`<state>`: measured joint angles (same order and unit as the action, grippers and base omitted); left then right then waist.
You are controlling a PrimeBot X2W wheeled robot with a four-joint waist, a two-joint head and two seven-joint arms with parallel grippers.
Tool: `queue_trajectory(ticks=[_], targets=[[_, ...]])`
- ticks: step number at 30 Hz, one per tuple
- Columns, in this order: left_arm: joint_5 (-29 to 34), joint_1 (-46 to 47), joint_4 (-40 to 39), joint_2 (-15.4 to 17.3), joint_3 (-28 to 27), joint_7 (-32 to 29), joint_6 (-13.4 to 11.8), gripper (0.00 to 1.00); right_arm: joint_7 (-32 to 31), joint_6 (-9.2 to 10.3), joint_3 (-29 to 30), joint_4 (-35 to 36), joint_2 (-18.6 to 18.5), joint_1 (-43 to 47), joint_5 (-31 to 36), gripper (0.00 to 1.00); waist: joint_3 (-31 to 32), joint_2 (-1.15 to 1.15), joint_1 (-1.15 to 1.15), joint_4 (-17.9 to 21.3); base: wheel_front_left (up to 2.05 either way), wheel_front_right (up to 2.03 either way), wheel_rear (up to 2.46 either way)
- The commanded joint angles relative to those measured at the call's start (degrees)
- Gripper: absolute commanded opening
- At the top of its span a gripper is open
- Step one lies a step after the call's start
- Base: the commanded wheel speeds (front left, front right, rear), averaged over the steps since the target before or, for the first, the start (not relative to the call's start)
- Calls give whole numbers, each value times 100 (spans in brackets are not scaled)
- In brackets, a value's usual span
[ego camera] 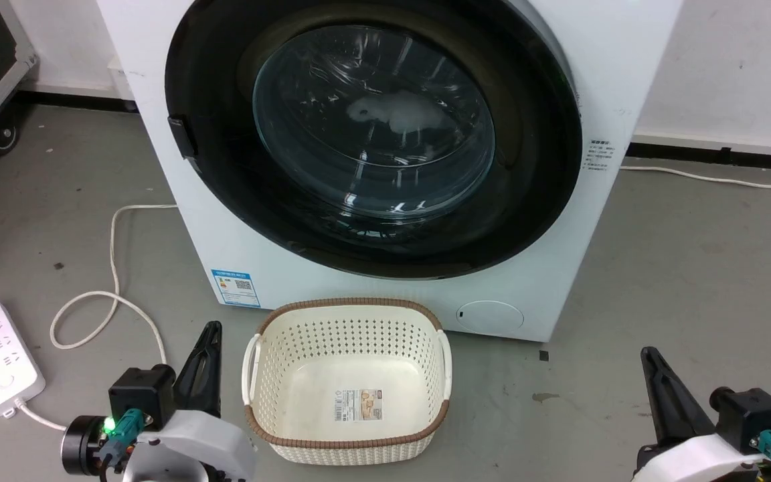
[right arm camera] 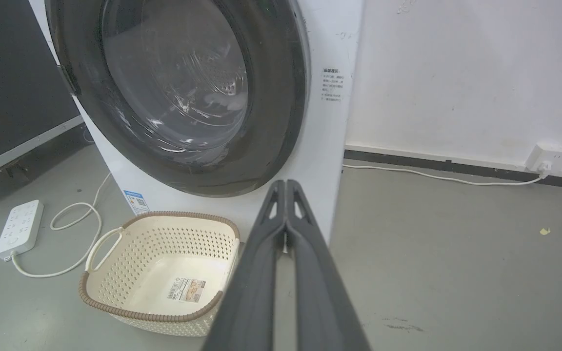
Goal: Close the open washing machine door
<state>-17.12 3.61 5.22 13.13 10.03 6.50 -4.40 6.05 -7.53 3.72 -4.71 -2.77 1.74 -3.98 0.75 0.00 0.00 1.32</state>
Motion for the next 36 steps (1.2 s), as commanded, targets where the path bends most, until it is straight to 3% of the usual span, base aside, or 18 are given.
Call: queue_trajectory(ticks=[1,36], targets=[[92,-69,-43,-56,-57,-27,31,0,-33,2,-19,55,-4,-66,51,0,-1,0,0,-3,0,0,0],[904,-216,-283,-542,-531,-339,236,0,-320,3,-196,263,-7,-120,225,0,-38,0,0,-68,0,0,0]])
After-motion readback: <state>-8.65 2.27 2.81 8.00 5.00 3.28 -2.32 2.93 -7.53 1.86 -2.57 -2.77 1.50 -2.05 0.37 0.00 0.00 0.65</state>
